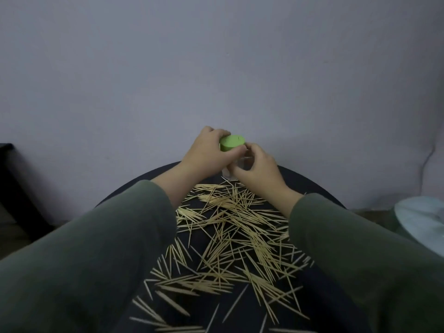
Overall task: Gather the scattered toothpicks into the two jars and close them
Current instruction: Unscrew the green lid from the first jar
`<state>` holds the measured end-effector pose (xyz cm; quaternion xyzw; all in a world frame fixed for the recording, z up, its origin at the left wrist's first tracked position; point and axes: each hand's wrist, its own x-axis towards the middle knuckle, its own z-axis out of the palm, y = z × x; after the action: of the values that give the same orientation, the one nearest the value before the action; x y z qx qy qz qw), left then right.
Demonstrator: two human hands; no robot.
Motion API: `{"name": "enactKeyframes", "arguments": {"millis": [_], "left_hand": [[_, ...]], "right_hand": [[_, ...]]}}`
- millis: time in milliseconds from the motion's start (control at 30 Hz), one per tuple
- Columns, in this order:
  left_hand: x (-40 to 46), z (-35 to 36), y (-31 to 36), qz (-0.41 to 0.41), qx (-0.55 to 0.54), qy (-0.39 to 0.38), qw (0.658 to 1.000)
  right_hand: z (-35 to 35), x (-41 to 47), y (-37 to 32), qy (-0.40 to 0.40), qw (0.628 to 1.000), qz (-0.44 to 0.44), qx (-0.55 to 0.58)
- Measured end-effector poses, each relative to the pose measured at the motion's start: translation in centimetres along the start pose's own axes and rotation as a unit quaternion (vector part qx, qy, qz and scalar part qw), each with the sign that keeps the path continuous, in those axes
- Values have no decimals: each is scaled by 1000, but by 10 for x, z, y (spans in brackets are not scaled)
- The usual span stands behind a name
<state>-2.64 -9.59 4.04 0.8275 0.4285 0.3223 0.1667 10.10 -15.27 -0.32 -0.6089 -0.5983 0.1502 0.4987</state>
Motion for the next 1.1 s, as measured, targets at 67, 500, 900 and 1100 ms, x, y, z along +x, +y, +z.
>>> {"name": "enactKeyframes", "arguments": {"millis": [67,500,900,1100], "left_hand": [[-11,-6,8,2,0,7,1000],[-36,-18,18,-12,-77,-63,995],[-14,25,-6,-2,-132,-100,986],[10,45,-21,28,-123,-110,986]], "right_hand": [[-6,-13,-8,-2,1000,-4,3],[-15,-42,-22,4,1000,5,6],[-7,-16,28,12,999,25,-33],[-4,2,47,11,998,46,-32]]}}
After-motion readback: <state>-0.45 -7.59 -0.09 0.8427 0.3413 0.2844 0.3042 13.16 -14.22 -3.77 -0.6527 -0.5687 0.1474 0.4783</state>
